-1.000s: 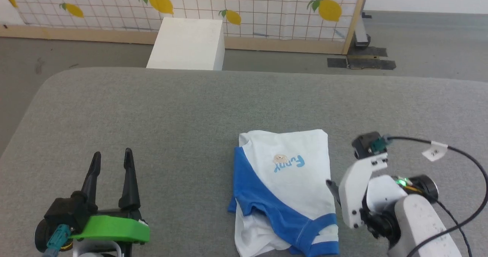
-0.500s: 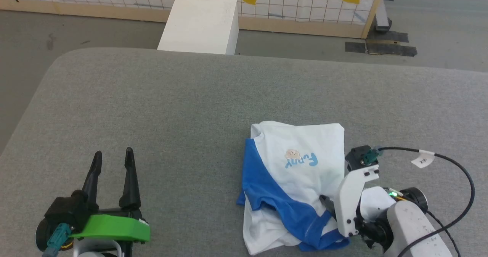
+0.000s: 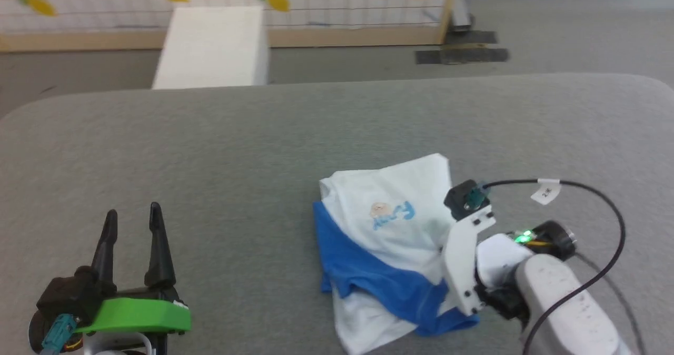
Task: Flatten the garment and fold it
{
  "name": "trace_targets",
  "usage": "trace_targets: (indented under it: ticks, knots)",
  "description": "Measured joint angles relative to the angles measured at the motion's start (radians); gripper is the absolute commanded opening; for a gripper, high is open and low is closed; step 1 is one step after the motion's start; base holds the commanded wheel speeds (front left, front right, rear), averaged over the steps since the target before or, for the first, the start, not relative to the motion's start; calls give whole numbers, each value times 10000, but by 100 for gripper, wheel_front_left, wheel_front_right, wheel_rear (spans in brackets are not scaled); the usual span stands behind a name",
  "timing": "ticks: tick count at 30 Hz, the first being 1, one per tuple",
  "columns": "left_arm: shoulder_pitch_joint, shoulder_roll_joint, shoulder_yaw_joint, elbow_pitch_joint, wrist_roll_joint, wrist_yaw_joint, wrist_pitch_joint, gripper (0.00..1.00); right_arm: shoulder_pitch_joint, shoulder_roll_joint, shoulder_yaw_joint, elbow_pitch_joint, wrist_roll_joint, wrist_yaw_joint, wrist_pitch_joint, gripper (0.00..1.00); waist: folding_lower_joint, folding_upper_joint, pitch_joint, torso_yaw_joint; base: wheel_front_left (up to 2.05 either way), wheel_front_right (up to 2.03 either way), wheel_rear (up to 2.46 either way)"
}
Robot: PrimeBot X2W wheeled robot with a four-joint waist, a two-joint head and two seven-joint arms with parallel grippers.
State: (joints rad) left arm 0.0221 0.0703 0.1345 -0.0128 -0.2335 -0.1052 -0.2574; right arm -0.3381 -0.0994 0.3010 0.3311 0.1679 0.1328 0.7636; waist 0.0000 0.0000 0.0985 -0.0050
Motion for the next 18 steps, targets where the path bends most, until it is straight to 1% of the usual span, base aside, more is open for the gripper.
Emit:
trace_targets:
  ticks: [2, 5, 6, 9, 13, 18]
  knots:
    - [-10, -8, 59, -75, -4, 13, 2, 100, -212, -673, 393, -278, 105, -2, 257, 0, 0, 0, 23, -480, 0, 0, 0]
    - [-47, -15, -4, -186, 0, 10, -6, 100, -506, -1709, 662, -579, 303, -2, 474, 0, 0, 0, 101, -1161, 0, 0, 0]
    - [-69, -13, -50, -228, 2, 8, -8, 100, -628, -2036, 652, -637, 345, -2, 491, 0, 0, 0, 144, -1394, 0, 0, 0]
    - [-181, 73, -173, -268, 46, 0, -6, 100, -1038, -2721, 399, -658, 370, -2, 541, 0, 0, 0, 318, -1987, 0, 0, 0]
    - [-423, 416, -201, -366, 48, -42, 82, 100, -1611, -3317, 40, -433, 244, -2, 349, 0, 0, 0, 785, -2531, 0, 0, 0]
    - [-613, 926, -178, -769, 48, -84, 433, 100, -2165, -3613, -685, 71, -263, -2, -21, 0, 0, 0, 1555, -2896, 0, 0, 0]
